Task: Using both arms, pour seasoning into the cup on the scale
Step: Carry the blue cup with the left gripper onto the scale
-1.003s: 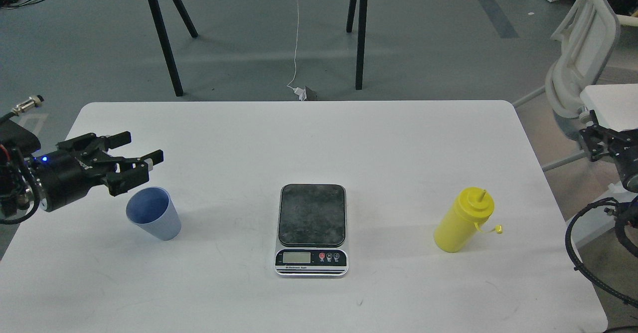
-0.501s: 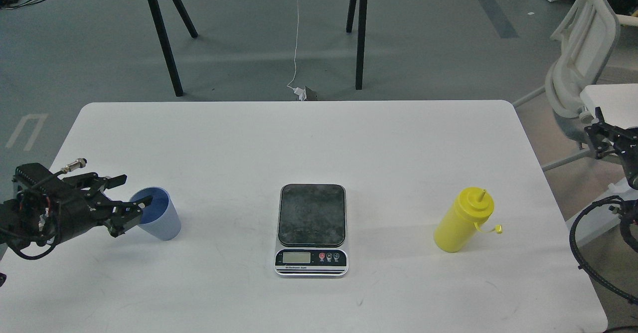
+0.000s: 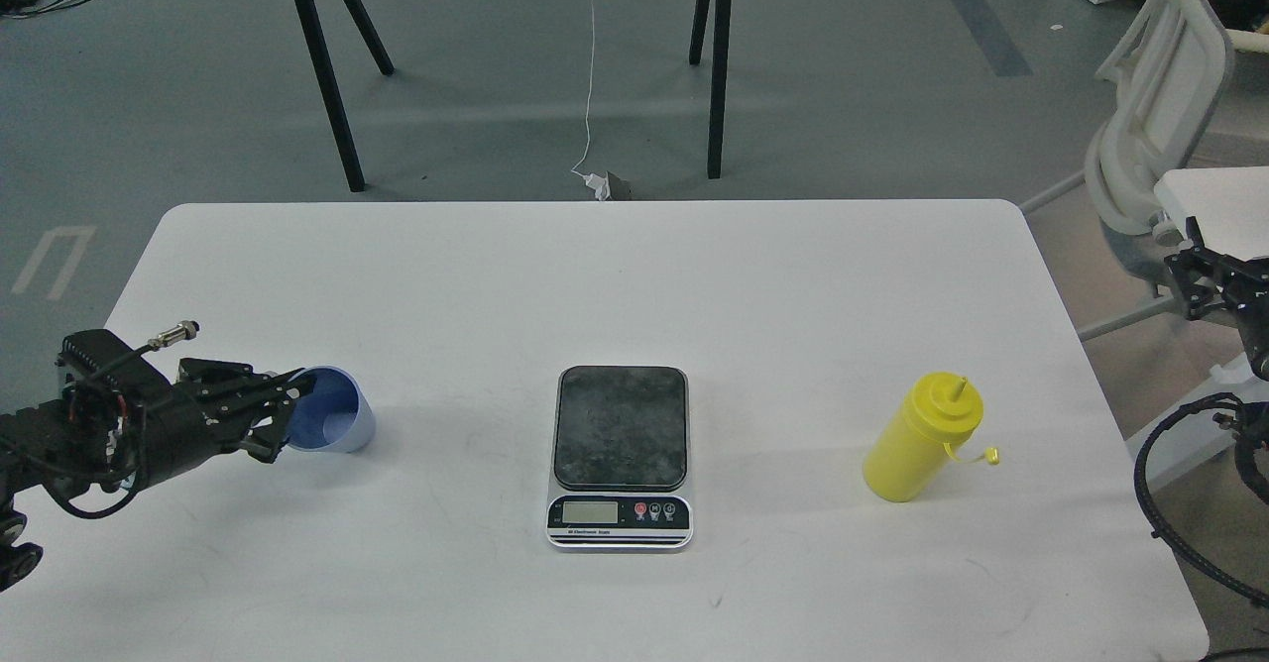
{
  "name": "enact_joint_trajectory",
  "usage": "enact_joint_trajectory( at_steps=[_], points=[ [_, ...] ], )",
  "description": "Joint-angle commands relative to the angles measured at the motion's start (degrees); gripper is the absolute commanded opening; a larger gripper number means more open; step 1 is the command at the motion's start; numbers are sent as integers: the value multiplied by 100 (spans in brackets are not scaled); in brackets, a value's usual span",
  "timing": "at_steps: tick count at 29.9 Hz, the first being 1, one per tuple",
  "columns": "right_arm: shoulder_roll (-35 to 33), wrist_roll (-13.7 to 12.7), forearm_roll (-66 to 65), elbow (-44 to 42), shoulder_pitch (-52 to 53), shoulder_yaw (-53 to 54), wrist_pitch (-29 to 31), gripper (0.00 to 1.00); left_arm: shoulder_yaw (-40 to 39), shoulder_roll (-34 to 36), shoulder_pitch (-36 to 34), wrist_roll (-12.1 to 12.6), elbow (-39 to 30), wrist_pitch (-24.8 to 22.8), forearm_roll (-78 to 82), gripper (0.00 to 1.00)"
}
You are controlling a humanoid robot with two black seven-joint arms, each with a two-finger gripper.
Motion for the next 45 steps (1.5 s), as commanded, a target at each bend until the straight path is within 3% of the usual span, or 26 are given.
enact_joint_trajectory(
  at_steps=[1, 5, 10, 15, 17, 22, 30, 37, 42, 43, 45],
  points=[
    [-18, 0, 0, 1, -56, 44, 0, 99, -23, 249, -445, -126, -587, -69, -334, 4],
    [-114, 0, 0, 10, -126, 220, 0, 99, -23, 391, -1087, -153, -1484, -744, -967, 3],
    [-299, 0, 0, 10, -354, 352, 0, 99, 21, 224, -2186, -161, -1688, -1764, -1197, 3],
    [-396, 0, 0, -8, -451, 449, 0, 99, 47, -679, -2863, -56, -1820, -2880, -943, 3],
    [-396, 0, 9, -8, -495, 484, 0, 99, 47, -1093, -2908, 23, -1767, -3101, -583, 3],
    [-457, 0, 9, -8, -522, 563, 0, 99, 625, -2016, -2881, 295, -1750, -3330, 33, 4],
    [-466, 0, 9, -8, -531, 563, 0, 99, 1005, -2703, -2803, 840, -1328, -3339, 95, 6],
    [-466, 0, 9, -8, -531, 554, 0, 99, 1005, -2729, -2794, 858, -1196, -3339, 51, 9],
    [-466, 0, 0, 1, -531, 563, 0, 99, 1005, -2747, -2724, 867, -1020, -3339, 51, 21],
    [-466, 0, 9, 1, -531, 563, 0, 99, 1005, -2747, -2724, 867, -1020, -3339, 34, 28],
    [-466, 0, 0, -8, -531, 563, 0, 99, 996, -2747, -2724, 876, -1020, -3339, 7, 52]
  ],
)
